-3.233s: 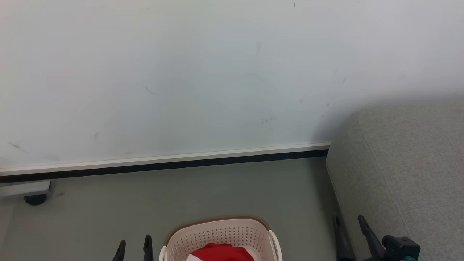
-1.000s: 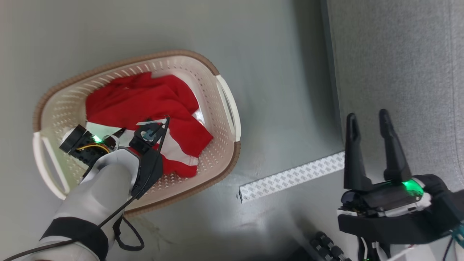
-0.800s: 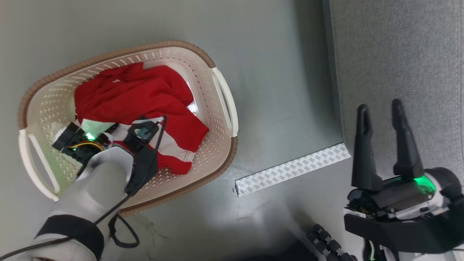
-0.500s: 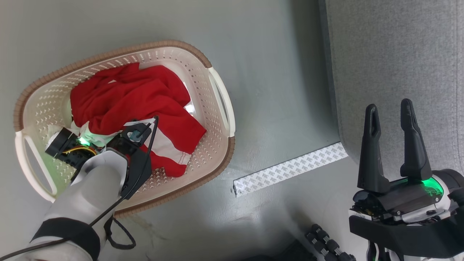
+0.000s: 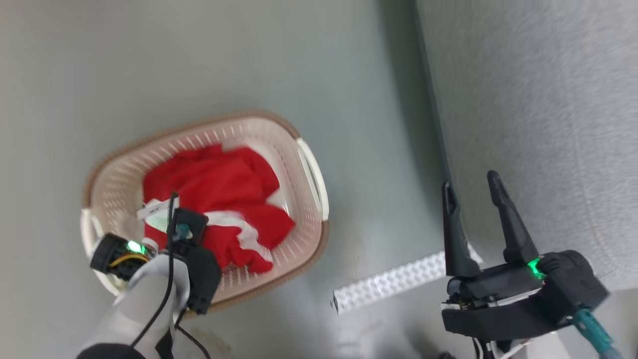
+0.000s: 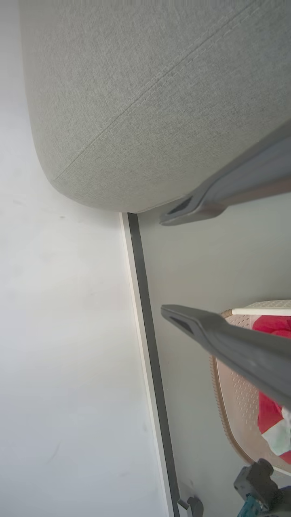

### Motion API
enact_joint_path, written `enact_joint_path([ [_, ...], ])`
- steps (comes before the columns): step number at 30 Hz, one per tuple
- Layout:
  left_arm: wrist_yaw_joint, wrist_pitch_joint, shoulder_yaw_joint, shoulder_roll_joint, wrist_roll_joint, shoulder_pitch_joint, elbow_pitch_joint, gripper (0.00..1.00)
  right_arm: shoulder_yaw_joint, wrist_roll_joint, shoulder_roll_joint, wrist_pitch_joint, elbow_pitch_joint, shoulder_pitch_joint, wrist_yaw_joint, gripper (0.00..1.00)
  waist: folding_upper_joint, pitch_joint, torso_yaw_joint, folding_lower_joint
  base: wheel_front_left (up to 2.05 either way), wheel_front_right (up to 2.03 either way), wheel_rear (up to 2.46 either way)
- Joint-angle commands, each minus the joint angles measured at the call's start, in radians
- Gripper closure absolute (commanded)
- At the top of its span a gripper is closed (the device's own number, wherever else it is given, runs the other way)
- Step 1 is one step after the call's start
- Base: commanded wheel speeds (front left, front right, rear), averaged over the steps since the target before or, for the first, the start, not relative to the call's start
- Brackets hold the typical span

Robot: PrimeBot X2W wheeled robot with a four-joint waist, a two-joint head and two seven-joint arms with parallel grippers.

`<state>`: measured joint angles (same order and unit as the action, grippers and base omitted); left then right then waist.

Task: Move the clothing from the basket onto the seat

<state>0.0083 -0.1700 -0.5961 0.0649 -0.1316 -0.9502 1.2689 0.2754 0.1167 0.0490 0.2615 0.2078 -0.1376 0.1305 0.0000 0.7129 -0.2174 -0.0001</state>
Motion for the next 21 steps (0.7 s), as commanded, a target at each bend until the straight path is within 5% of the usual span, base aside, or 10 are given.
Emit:
enact_joint_path([
  [1,-0.011,-0.028,0.003,-0.005,-0.018,0.043,0.004,1.00,0.001,-0.016,0.005,0.004,-0.036,0.000,0.000,0.00,0.0000,-0.212,0.060,0.0001,0.00,0.00,0.00],
  [13,-0.032,0.004,-0.069,-0.016,-0.174,0.158,-0.201,1.00,-0.017,-0.108,0.051,0.004,-0.185,0.082,0.000,0.00,0.0000,-0.608,0.184,0.0001,0.00,0.00,0.00],
  [21,0.033,0.100,-0.189,-0.014,-0.308,0.121,-0.438,1.00,0.012,-0.155,0.031,-0.025,-0.193,0.146,0.000,0.00,0.0000,-0.779,0.256,0.0001,0.00,0.00,0.00],
])
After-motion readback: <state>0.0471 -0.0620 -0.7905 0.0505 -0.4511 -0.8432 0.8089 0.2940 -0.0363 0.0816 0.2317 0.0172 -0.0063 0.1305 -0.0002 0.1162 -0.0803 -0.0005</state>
